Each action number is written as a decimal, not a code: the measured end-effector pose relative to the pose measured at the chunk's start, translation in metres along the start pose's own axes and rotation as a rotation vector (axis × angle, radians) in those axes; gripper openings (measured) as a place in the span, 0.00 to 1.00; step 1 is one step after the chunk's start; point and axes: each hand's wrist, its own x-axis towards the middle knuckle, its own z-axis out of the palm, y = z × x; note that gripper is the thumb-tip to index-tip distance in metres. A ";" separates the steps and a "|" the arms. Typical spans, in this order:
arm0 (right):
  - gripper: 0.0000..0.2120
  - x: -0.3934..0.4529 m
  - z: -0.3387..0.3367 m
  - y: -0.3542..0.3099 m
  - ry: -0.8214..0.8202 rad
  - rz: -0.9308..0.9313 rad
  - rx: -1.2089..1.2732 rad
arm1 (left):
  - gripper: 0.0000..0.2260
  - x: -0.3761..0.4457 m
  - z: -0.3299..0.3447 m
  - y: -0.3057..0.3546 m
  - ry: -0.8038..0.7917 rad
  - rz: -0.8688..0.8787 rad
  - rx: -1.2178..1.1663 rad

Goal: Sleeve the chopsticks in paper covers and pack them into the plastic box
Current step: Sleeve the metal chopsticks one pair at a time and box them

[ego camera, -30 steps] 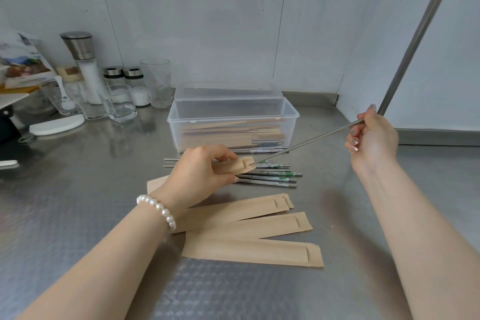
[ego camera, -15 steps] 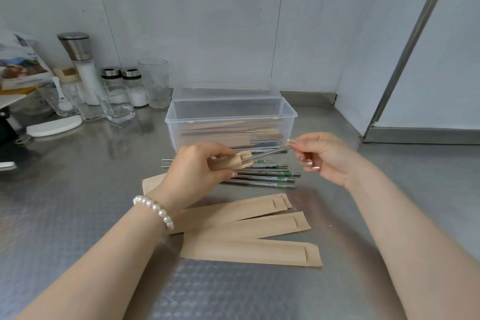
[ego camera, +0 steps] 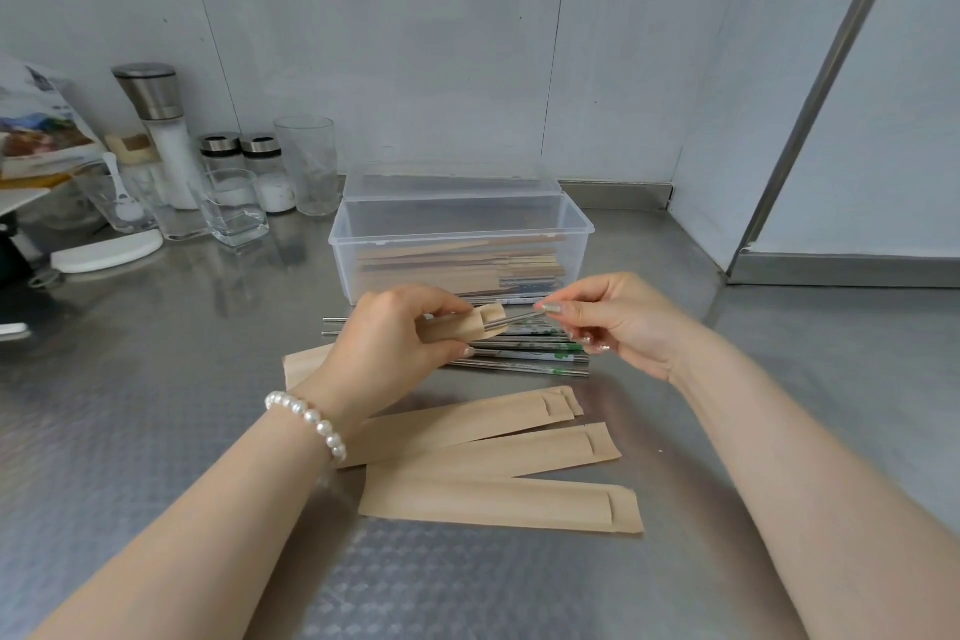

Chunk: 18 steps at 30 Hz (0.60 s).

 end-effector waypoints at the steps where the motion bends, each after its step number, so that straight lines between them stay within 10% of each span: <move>1: 0.12 0.000 0.001 0.000 0.031 -0.027 0.041 | 0.16 0.001 0.000 -0.001 0.003 -0.003 0.006; 5: 0.10 0.011 0.000 0.009 0.258 -0.165 -0.272 | 0.14 0.003 -0.004 -0.004 0.047 -0.059 0.034; 10: 0.16 0.019 -0.002 0.027 0.132 -0.054 -1.011 | 0.12 0.004 -0.011 -0.006 0.114 -0.143 0.034; 18: 0.06 0.020 -0.008 0.029 0.278 -0.185 -0.784 | 0.12 0.004 -0.012 -0.007 0.113 -0.162 0.033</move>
